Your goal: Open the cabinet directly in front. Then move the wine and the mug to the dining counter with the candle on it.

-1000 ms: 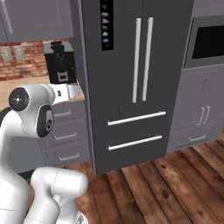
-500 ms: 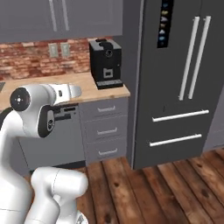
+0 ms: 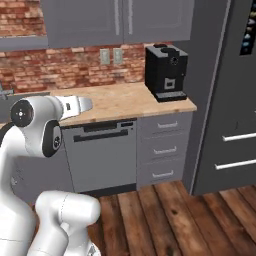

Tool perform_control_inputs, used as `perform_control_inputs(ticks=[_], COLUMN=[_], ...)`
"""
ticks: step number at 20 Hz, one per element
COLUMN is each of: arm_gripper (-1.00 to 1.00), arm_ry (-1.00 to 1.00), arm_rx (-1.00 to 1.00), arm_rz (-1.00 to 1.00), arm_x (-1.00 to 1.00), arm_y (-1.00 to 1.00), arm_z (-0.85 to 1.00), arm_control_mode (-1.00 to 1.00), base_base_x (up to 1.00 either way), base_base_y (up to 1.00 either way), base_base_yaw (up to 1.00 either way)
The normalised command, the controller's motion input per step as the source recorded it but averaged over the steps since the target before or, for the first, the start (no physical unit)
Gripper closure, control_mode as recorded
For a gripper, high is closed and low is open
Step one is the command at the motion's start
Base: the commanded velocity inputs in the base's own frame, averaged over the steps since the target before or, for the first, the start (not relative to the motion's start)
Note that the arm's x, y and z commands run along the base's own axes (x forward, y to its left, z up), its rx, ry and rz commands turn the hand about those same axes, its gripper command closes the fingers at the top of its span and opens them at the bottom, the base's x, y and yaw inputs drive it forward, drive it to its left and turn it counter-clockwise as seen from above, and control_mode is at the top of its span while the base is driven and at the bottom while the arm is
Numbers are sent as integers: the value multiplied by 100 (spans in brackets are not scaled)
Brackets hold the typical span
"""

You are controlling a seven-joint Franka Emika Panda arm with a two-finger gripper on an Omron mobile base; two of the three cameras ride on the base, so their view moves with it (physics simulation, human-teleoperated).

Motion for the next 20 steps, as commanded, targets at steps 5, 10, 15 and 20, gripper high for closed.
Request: perform_control_inputs(ticks=[5, 10, 15, 20], arm_gripper=[-100, -100, -100, -100], arm_ry=[0, 0, 0, 0], arm_rx=[0, 0, 0, 0], arm_rz=[0, 0, 0, 0], arm_x=[0, 0, 0, 0], arm_y=[0, 0, 0, 0], arm_z=[0, 0, 0, 0], arm_control_mode=[100, 100, 100, 100], base_base_x=[0, 0, 0, 0], base_base_y=[100, 100, 100, 100], base_base_yaw=[9, 7, 8, 8])
